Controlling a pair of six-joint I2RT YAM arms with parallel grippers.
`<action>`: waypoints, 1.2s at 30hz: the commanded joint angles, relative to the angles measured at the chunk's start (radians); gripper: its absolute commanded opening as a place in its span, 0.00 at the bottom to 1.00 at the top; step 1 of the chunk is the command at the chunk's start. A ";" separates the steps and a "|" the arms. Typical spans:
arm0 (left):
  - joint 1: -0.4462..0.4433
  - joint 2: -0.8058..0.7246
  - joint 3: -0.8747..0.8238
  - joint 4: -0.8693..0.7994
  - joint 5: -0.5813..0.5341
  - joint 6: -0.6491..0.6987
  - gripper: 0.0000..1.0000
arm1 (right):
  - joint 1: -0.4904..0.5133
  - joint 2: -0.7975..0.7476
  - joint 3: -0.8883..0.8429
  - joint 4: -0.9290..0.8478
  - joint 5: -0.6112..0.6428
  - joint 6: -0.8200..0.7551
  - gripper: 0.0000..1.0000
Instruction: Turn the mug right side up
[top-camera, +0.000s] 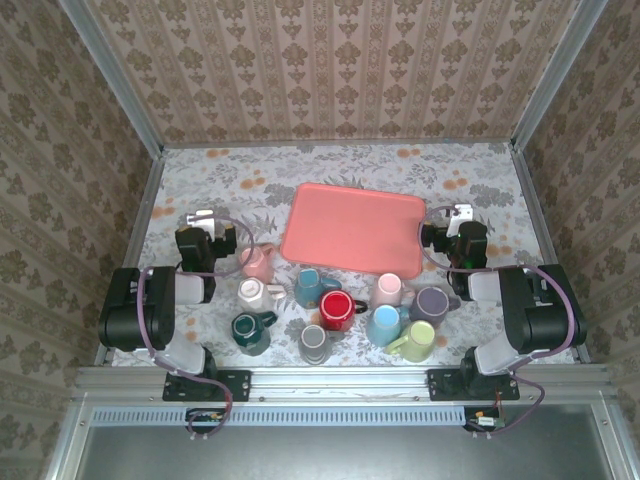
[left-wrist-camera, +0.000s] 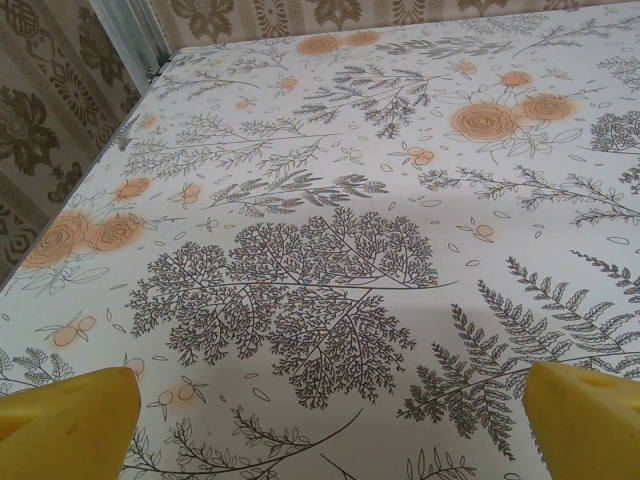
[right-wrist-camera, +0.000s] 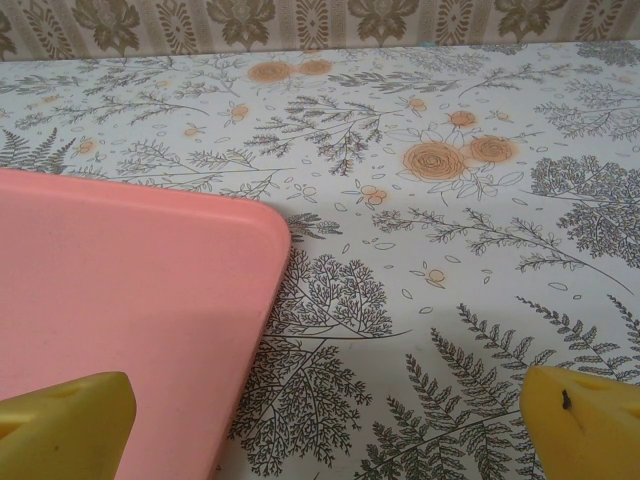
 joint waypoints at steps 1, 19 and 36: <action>0.002 -0.042 0.029 -0.042 -0.008 -0.007 1.00 | 0.007 -0.017 0.018 -0.005 0.023 0.007 1.00; -0.311 -0.625 0.388 -0.836 0.124 -0.149 1.00 | 0.337 -0.609 0.498 -0.907 -0.008 0.054 1.00; -0.432 -0.521 0.756 -1.811 -0.044 -0.246 1.00 | 0.396 -0.592 0.695 -1.523 -0.303 0.407 1.00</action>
